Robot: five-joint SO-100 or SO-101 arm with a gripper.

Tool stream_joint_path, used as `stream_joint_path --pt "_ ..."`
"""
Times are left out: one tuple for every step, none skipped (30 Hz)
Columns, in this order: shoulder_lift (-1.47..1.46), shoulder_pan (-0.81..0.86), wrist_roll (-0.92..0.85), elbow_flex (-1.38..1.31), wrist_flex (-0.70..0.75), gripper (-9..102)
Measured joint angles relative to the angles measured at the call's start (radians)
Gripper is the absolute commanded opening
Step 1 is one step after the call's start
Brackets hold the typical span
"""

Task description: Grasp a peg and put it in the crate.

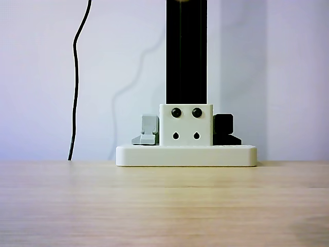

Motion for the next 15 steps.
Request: stream_joint_path --pt "0.0 0.0 0.006 0.0 0.014 0" --pt "0.0 0.0 0.012 0.0 0.029 0" --pt "0.0 0.0 0.017 0.0 0.04 0" --pt "0.0 0.0 0.02 0.0 0.049 -1" --pt "0.0 0.0 0.02 0.0 0.055 -1" --pt "0.0 0.0 0.023 0.0 0.057 -1" --pt "0.0 0.0 0.023 0.0 0.057 -1" --pt "0.0 0.0 0.023 0.0 0.057 -1" --pt "0.0 0.0 0.023 0.0 0.057 -1" --pt "0.0 0.0 0.023 0.0 0.057 -1" --pt "0.0 0.0 0.023 0.0 0.057 -1" --pt "0.0 0.0 0.023 0.0 0.057 -1" --pt "0.0 0.0 0.023 0.0 0.057 -1" --pt "0.0 0.0 0.023 0.0 0.057 -1" --pt "0.0 0.0 0.023 0.0 0.057 0"
